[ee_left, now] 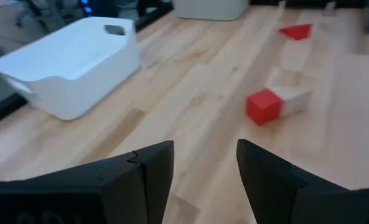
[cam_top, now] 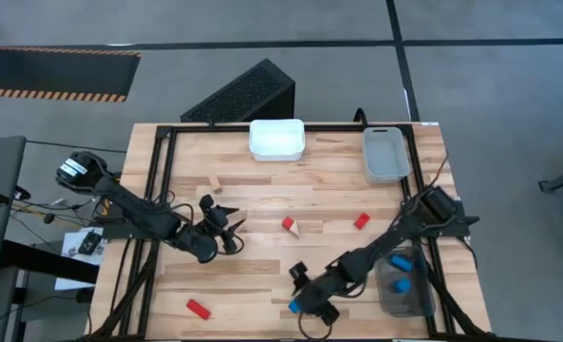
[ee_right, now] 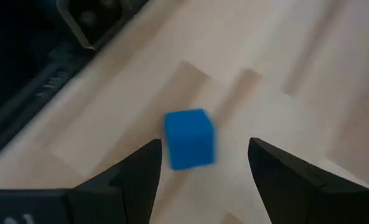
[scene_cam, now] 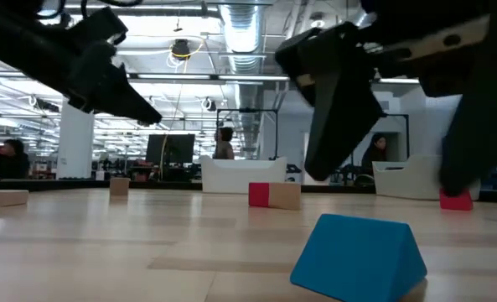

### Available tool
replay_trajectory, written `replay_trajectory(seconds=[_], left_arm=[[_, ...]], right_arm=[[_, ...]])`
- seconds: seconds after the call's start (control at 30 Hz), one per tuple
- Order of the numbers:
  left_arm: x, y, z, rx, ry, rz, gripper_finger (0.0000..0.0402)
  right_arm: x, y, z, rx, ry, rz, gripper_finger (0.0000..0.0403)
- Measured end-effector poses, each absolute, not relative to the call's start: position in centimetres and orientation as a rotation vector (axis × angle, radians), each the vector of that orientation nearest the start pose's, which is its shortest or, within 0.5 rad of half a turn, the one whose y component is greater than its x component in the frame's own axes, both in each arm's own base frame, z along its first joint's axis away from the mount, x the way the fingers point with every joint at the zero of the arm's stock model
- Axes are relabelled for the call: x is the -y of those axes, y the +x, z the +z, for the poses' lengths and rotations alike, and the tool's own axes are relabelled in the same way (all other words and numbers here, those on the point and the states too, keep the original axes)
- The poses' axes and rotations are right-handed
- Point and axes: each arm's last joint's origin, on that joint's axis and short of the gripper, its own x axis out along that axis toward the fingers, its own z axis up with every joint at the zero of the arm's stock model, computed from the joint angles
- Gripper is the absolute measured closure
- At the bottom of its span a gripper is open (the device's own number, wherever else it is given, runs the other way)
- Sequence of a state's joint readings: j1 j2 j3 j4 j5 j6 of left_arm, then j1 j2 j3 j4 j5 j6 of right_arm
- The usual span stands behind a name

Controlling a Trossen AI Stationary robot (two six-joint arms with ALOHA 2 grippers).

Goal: Sort & place blocks by color
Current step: Put the blue block into the black bin

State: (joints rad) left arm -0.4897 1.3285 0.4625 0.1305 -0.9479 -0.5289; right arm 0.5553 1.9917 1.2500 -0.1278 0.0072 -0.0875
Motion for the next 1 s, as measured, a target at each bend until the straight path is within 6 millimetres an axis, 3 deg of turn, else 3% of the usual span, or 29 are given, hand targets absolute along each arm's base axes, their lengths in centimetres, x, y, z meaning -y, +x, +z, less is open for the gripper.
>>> replay_trajectory(seconds=[0.23, 0.5, 0.63, 0.83, 1.0], left_arm=[[7.1, 21.4, 15.5, -0.448, -0.023, 0.590, 0.0235], [6.7, 21.5, 15.3, -0.470, -0.008, 0.587, 0.0235], [6.7, 21.5, 15.3, -0.472, 0.000, 0.586, 0.0235], [6.7, 21.5, 15.3, -0.470, -0.004, 0.587, 0.0235], [6.7, 21.5, 15.3, -0.465, -0.022, 0.590, 0.0235]], right_arm=[[-20.4, 37.2, 12.7, -0.809, -0.206, 0.673, 0.0138], [-19.5, 37.9, 11.3, -0.834, -0.169, 0.700, 0.0143], [-19.1, 37.7, 11.5, -0.870, -0.175, 0.675, 0.0181], [-18.1, 37.3, 11.7, -0.962, -0.185, 0.637, 0.0279], [-17.0, 37.0, 11.4, -1.061, -0.137, 0.570, 0.0282]])
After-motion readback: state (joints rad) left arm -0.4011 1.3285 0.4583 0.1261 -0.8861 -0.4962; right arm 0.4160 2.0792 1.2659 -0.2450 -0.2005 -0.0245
